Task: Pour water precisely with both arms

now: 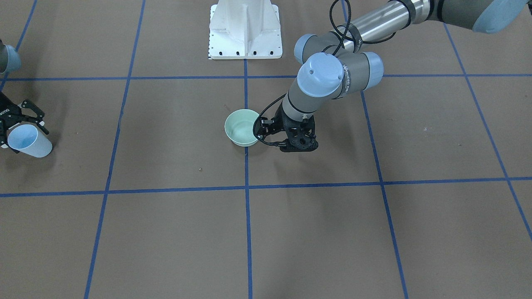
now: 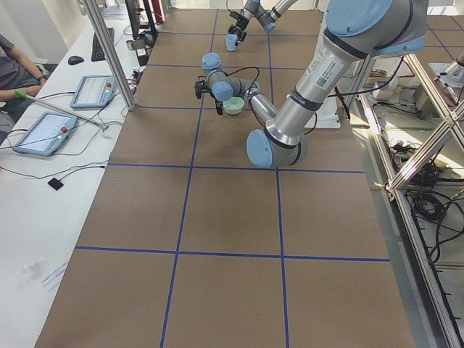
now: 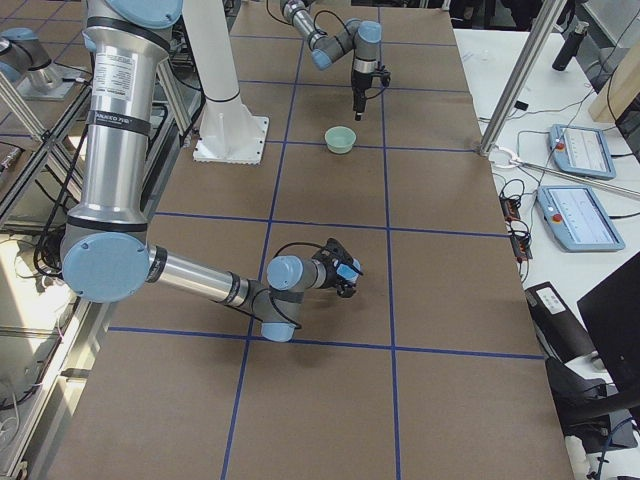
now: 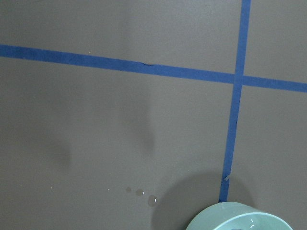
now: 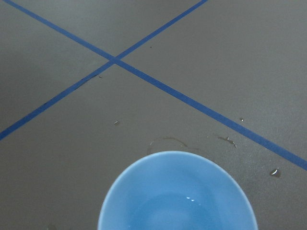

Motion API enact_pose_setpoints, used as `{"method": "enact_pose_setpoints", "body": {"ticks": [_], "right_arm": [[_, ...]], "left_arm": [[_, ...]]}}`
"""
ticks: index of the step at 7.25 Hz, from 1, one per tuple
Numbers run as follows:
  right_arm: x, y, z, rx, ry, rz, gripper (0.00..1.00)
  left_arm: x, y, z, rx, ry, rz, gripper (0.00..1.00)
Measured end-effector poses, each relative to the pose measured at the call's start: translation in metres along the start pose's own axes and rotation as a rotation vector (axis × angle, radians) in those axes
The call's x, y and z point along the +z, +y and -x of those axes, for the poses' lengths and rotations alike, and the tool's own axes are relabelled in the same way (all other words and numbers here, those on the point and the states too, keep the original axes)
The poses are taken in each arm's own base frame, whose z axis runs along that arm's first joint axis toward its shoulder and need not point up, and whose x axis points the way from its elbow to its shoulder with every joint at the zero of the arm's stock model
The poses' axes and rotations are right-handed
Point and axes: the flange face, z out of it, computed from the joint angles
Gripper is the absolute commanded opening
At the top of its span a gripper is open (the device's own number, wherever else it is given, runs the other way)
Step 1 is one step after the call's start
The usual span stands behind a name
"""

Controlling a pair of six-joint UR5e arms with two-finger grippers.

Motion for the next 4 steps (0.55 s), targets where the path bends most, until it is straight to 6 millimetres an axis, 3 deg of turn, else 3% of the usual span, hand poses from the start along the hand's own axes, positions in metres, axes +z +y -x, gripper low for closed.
{"method": "enact_pose_setpoints", "body": {"ticks": [2, 4], "right_arm": [[0.0005, -0.0008, 0.0005, -0.001, -0.002, -0.003, 0.50], [-0.0003, -0.0022, 0.0016, -0.007, -0.008, -0.014, 0.33]], "left_arm": [[-0.0003, 0.0002, -0.0002, 0.000, 0.001, 0.000, 0.89], [-0.0001, 0.0001, 0.0004, 0.000, 0.000, 0.000, 0.89]]}}
